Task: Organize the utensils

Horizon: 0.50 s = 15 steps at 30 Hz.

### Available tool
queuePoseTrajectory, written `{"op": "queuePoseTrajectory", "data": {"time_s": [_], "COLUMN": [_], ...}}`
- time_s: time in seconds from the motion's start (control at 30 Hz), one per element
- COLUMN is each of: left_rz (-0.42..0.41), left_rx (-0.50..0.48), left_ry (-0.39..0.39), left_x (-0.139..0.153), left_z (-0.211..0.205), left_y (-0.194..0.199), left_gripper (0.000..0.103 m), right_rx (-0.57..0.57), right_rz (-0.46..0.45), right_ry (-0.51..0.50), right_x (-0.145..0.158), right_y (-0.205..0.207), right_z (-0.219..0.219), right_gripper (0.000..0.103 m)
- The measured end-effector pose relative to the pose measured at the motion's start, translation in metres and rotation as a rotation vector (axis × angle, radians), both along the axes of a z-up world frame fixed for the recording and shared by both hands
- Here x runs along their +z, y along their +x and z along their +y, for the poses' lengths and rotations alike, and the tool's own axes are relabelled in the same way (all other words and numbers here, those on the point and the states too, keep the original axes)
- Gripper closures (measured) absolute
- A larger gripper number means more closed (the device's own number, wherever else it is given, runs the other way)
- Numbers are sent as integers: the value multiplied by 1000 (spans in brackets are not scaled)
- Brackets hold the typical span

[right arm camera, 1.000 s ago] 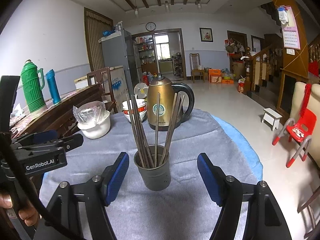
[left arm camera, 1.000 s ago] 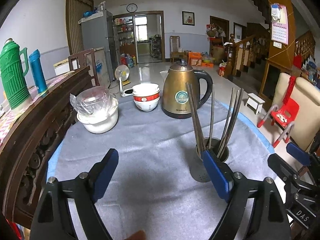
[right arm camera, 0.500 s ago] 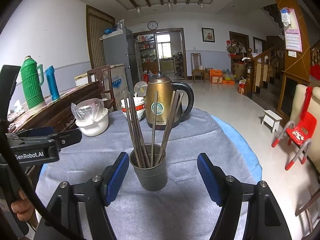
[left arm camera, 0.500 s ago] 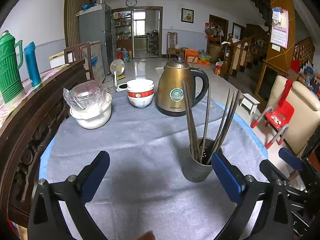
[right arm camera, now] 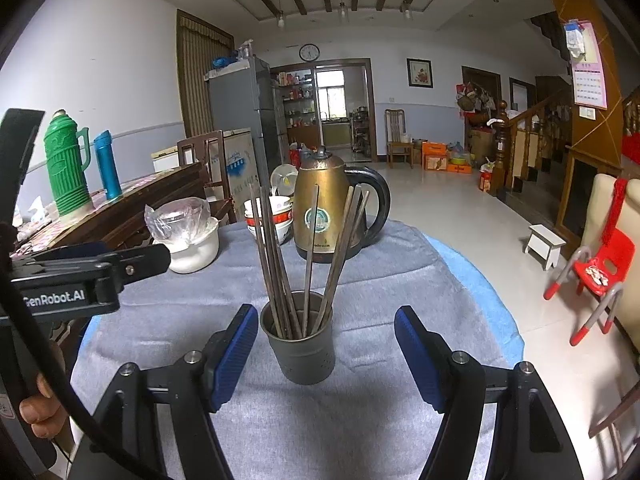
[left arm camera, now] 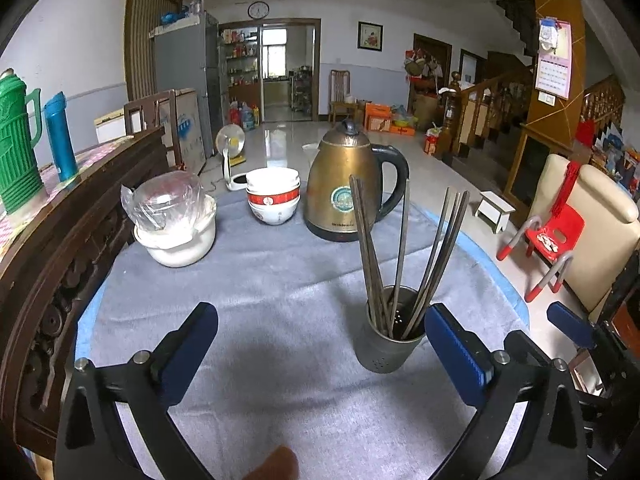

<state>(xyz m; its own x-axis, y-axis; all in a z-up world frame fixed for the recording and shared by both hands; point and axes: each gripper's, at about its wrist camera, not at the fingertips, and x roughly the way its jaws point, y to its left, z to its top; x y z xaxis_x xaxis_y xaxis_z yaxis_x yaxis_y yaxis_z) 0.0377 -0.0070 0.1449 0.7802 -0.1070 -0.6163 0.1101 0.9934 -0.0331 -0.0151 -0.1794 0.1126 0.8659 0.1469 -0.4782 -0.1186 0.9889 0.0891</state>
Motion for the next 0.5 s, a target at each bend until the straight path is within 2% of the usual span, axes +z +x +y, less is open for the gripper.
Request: {"op": "queuePoseTrajectory", "data": {"time_s": [0.5], "left_rz": [16], "left_rx": [-58], "left_ry": [34], "left_x": [-5], "left_z": [-15], "left_y": [1], "left_gripper": [0], "right_rx": [4], "right_rz": [3], "right_ry": [-5], "right_x": [0], "right_y": [6], "right_z": [-2], "right_gripper": [29]}}
